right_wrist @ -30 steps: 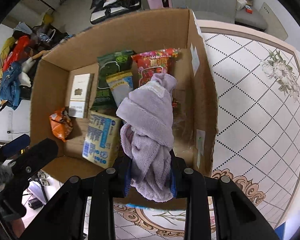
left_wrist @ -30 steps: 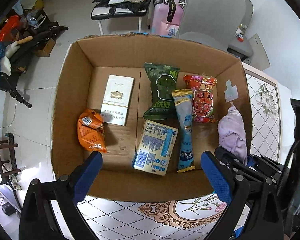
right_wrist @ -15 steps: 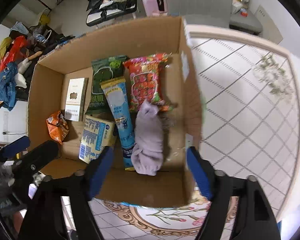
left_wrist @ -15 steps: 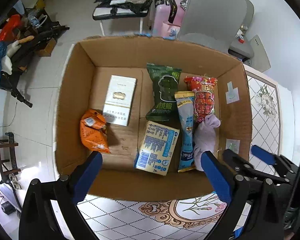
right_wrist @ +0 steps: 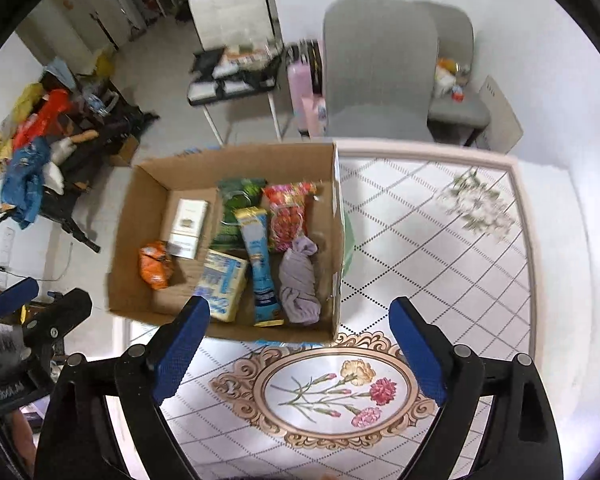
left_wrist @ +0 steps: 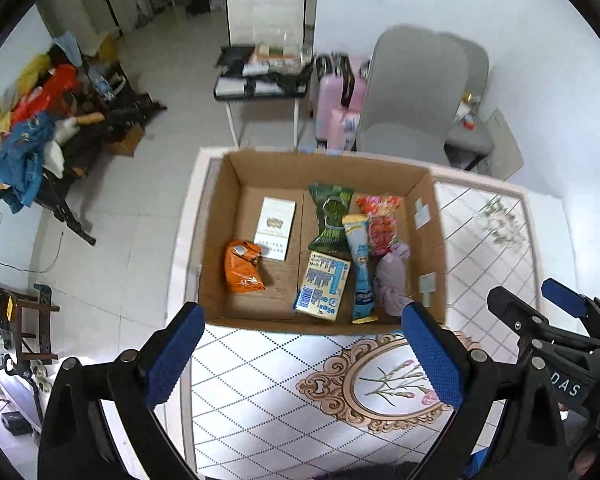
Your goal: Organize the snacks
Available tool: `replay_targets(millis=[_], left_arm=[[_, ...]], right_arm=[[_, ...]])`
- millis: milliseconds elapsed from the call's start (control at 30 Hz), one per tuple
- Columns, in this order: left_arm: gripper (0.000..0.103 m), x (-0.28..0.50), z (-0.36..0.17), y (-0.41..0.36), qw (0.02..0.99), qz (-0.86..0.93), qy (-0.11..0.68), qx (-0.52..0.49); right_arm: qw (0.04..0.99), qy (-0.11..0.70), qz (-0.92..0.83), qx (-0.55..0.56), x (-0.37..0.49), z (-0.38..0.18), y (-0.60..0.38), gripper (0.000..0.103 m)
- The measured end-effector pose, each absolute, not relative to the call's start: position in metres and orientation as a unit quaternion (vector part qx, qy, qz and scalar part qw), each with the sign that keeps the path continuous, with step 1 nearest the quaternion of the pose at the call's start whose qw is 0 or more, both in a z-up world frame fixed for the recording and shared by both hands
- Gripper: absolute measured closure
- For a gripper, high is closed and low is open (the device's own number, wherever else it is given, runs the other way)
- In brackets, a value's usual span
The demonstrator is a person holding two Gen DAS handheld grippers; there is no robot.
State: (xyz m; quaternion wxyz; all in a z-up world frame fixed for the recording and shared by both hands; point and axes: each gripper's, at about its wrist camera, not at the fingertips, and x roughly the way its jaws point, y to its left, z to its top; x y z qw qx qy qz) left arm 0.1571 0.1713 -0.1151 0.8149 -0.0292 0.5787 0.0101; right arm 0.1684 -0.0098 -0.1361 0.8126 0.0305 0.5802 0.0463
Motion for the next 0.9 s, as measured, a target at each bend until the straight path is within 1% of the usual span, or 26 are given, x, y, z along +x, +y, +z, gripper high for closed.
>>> replay_targets(millis=[100, 300, 367, 633, 900], left_arm=[[0.002, 0.135, -0.08, 0.172, 0.831, 0.021, 0.555, -0.023], [0.002, 0.092, -0.037, 0.175, 0.848, 0.036, 0.528, -0.03], [0.002, 0.079, -0.024, 0.175, 0.855, 0.041, 0.516, -0.031], [0.002, 0.043, 0.011, 0.17, 0.869, 0.036, 0.492, -0.031], [0.002, 0.026, 0.024, 0.164, 0.878, 0.038, 0.475, -0.031]], right_arm=[[0.831, 0.554, 0.049, 0.026, 0.143, -0.097, -0.014, 0.01], [0.856, 0.514, 0.045, 0.016, 0.091, -0.031, -0.021, 0.01], [0.859, 0.509, 0.045, 0.013, 0.077, -0.018, -0.021, 0.01], [0.871, 0.487, 0.061, 0.01, 0.029, 0.025, -0.019, 0.01], [0.88, 0.471, 0.051, -0.002, 0.014, 0.044, -0.024, 0.01]])
